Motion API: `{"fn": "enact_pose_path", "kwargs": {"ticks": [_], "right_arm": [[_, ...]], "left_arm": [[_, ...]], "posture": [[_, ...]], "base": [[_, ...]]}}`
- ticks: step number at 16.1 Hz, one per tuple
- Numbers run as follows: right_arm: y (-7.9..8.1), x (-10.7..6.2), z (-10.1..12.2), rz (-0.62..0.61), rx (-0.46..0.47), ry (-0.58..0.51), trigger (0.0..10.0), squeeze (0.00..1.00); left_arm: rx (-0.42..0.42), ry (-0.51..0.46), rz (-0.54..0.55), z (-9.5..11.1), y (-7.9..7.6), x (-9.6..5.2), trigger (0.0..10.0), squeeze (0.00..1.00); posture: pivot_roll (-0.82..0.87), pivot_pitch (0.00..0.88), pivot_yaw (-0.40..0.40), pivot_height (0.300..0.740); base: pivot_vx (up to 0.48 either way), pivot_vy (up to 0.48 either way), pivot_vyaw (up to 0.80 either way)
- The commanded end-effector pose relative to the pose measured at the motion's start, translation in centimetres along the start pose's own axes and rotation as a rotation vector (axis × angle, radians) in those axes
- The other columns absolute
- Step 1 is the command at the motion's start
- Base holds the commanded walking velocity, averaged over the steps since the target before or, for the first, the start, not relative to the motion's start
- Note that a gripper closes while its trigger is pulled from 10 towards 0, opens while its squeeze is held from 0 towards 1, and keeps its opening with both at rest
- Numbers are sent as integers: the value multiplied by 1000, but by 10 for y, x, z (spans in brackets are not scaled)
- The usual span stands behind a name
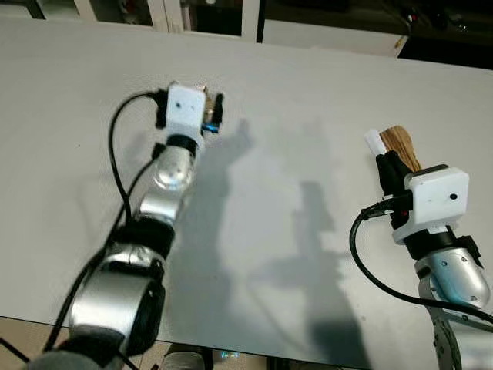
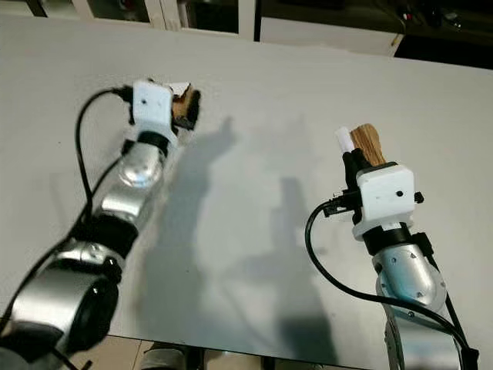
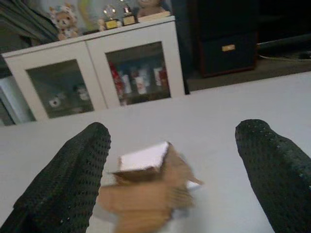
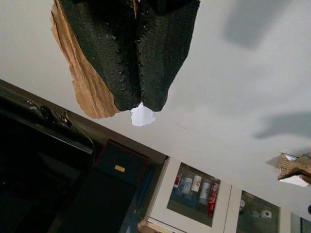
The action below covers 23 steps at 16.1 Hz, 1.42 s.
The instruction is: Picking trash to rubbish bin
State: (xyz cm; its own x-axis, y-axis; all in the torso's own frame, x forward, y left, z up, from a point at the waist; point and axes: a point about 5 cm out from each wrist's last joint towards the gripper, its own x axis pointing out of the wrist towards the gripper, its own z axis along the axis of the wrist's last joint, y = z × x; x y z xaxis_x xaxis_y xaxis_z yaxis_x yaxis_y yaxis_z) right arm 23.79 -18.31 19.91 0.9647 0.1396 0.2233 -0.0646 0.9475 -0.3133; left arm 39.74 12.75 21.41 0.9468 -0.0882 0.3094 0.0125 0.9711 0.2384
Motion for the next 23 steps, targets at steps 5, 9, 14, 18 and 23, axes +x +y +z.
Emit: {"fn": "enact_pose_path", "kwargs": {"ticks": [5, 9, 14, 18, 23], "right_arm": [[-4, -18, 3, -14, -5, 18, 10000, 0], [-9, -35, 6, -45, -15, 56, 10000, 0], [-10, -54, 10, -52, -15, 105, 10000, 0], [-8, -63, 11, -44, -12, 143, 10000, 0], [-11, -66, 13, -39, -21, 164, 10000, 0]], "left_arm": [[0, -4, 6, 11, -6, 12, 10000, 1000], [23, -19, -54, 24, -22, 21, 10000, 1000], [23, 13, -37, 29, -29, 28, 10000, 925], [-6, 82, -31, 23, -34, 27, 10000, 0], [2, 64, 47, 31, -25, 32, 10000, 0]], "posture": [[7, 235, -34, 740], [-89, 282, -55, 740], [-147, 332, -89, 740], [-186, 347, -114, 740], [-187, 344, -128, 740]], "base": [[0, 0, 0], [0, 0, 0], [0, 0, 0], [0, 0, 0], [0, 0, 0]]}}
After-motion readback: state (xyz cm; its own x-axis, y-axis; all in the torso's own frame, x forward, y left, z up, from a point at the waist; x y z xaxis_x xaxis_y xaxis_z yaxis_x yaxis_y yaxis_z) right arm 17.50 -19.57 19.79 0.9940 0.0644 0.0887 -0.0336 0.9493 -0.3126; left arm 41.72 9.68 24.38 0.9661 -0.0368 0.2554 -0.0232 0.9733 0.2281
